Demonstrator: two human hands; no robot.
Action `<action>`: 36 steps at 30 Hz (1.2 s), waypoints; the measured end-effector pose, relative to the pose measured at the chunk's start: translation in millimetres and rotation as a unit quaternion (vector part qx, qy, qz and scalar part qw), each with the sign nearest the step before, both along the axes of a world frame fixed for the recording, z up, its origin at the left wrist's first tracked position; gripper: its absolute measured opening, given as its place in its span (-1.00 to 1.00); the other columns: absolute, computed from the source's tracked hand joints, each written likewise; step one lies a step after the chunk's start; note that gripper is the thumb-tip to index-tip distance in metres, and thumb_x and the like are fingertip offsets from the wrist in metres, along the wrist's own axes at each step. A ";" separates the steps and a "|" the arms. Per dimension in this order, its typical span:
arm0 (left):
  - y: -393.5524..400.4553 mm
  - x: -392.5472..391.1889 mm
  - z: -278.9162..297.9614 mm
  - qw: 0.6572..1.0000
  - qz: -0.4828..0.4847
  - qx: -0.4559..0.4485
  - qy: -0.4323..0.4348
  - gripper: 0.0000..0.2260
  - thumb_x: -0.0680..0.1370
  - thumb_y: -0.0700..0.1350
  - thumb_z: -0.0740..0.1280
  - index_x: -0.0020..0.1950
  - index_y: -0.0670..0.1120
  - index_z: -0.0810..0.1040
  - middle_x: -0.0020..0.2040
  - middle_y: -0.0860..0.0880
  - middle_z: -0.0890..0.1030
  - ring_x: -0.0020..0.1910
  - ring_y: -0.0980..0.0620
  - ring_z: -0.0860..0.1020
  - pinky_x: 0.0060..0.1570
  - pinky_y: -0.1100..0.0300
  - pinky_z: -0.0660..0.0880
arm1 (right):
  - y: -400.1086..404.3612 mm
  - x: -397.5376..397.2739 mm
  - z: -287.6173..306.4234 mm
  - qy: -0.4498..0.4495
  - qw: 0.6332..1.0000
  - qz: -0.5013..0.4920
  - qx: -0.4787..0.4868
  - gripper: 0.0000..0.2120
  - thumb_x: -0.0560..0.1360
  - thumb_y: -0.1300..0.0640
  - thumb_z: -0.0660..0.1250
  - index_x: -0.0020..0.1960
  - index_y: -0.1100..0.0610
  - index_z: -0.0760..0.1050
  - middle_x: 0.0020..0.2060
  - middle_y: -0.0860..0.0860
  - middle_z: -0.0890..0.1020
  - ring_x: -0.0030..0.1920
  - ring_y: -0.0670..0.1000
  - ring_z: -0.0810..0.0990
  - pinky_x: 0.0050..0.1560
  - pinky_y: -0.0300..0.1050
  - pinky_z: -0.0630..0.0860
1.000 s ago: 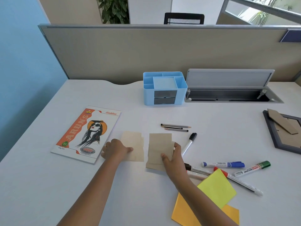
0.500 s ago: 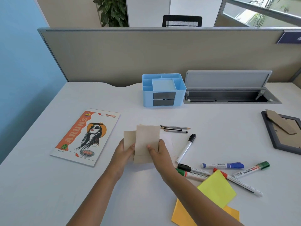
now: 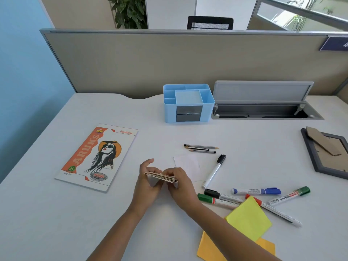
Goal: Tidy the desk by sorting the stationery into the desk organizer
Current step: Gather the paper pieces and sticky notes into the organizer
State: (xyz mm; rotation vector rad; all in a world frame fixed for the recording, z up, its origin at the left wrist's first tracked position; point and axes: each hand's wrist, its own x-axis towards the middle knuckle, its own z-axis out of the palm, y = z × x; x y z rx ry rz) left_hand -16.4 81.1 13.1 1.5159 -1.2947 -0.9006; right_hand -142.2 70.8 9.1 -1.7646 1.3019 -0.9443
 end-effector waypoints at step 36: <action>-6.0 6.0 15.4 0.972 0.065 0.069 0.214 -0.76 0.49 -0.23 0.32 0.12 0.00 0.45 0.04 -0.02 0.58 0.04 -0.02 0.53 0.00 0.09 0.47 | -30.9 -46.6 31.9 0.332 0.928 -0.127 0.112 -0.32 0.42 -0.15 0.35 0.40 0.13 0.19 0.29 0.10 0.35 0.31 0.14 0.28 0.28 -0.06 0.28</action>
